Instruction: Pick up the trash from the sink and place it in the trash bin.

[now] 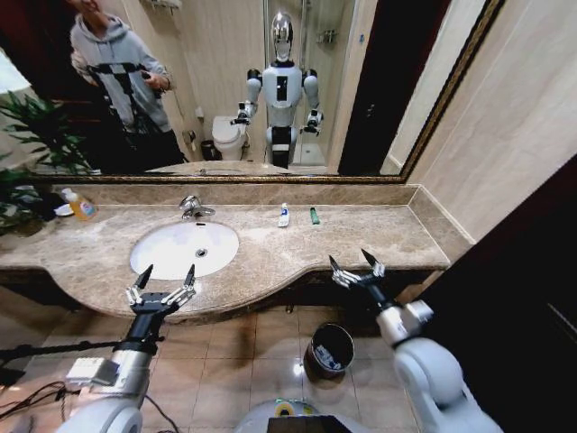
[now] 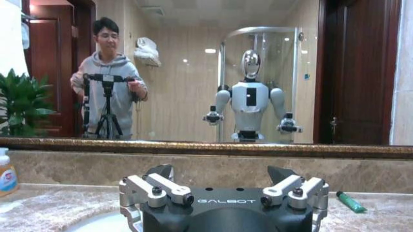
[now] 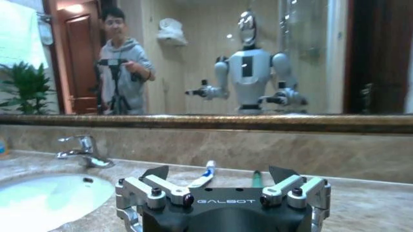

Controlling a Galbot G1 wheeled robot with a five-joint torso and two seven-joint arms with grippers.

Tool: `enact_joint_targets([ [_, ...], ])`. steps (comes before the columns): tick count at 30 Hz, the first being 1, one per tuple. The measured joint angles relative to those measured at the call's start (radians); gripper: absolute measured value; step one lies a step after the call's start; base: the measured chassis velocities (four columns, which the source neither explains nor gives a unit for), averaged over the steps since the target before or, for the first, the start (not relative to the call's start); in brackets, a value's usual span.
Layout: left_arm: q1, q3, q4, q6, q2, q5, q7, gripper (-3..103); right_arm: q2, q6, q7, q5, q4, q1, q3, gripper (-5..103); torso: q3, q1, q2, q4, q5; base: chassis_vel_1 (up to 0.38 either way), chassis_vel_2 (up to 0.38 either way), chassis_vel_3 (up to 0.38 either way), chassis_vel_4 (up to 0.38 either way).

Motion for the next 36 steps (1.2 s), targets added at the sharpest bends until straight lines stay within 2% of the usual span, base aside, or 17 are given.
enact_joint_targets([
  [3,0.000,0.000,0.000,0.000,0.000,0.000,0.000,100,-0.012,-0.008,0.002,0.011,-0.061,0.094,-0.049,100,0.000,0.000,0.000,-0.0001,0.0002,0.000,0.000,0.000,0.000],
  [6,0.000,0.000,0.000,0.000,0.000,0.000,0.000,100,-0.029,-0.015,0.002,0.035,-0.163,0.259,-0.170,100,0.000,0.000,0.000,0.0000,-0.0001,0.000,0.000,0.000,0.000],
  [8,0.000,0.000,0.000,0.000,0.000,0.000,0.000,100,-0.031,-0.016,0.002,0.037,-0.177,0.281,-0.187,100,0.000,0.000,0.000,0.0002,-0.0002,0.000,0.000,0.000,0.000],
  [10,0.000,0.000,0.000,0.000,0.000,0.000,0.000,100,-0.031,-0.025,0.018,0.063,-0.264,0.389,-0.283,100,0.000,0.000,0.000,0.0000,-0.0004,0.000,0.000,0.000,0.000],
  [11,0.000,0.000,0.000,0.000,0.000,0.000,0.000,100,-0.031,-0.025,0.018,0.063,-0.264,0.389,-0.283,100,0.000,0.000,0.000,0.0000,-0.0004,0.000,0.000,0.000,0.000],
  [14,0.000,0.000,0.000,0.000,0.000,0.000,0.001,100,0.003,-0.036,0.038,0.098,-0.413,0.552,-0.385,100,0.000,0.000,0.000,0.0001,-0.0001,0.000,0.000,0.000,0.000],
  [17,0.000,0.000,0.000,0.000,0.000,0.000,0.001,100,0.024,-0.035,0.040,0.098,-0.479,0.610,-0.419,100,0.000,0.000,0.000,0.0001,-0.0003,0.000,0.000,0.000,0.000],
  [18,0.000,0.000,0.000,0.000,0.000,0.000,0.000,100,0.054,-0.030,0.049,0.096,-0.555,0.668,-0.454,100,0.000,0.000,0.000,0.0002,-0.0003,0.000,0.000,0.000,0.000],
  [20,0.000,0.000,0.000,0.000,0.000,0.000,0.000,100,0.067,-0.025,0.054,0.087,-0.586,0.688,-0.465,100,0.000,0.000,0.000,0.0002,-0.0002,0.000,0.000,0.000,0.000],
  [23,0.000,0.000,0.000,0.000,0.000,0.000,0.000,100,0.135,-0.001,0.062,0.041,-0.724,0.751,-0.503,100,0.000,0.000,0.000,0.0001,-0.0003,0.000,0.000,0.000,0.000],
  [26,0.000,0.000,0.000,0.000,0.000,0.000,0.000,100,0.159,0.002,0.067,0.034,-0.766,0.764,-0.510,100,0.000,0.000,0.000,0.0001,-0.0004,0.000,0.000,0.000,0.000],
  [28,0.000,0.000,0.000,0.000,0.000,0.000,0.000,100,0.200,0.009,0.065,0.011,-0.834,0.783,-0.513,100,0.000,0.000,0.000,0.0000,-0.0005,0.000,0.000,0.000,0.000],
  [33,0.000,0.000,0.000,0.000,0.000,0.000,0.000,100,0.242,0.010,0.068,0.002,-0.900,0.810,-0.513,101,0.000,0.000,0.000,0.0001,-0.0004,0.000,0.000,0.000,0.000],
  [36,0.000,0.000,0.000,0.000,0.000,0.000,0.000,100,0.271,0.011,0.074,-0.005,-0.969,0.845,-0.511,97,0.000,0.000,0.000,0.0001,-0.0005,0.000,0.000,0.000,0.000],
])
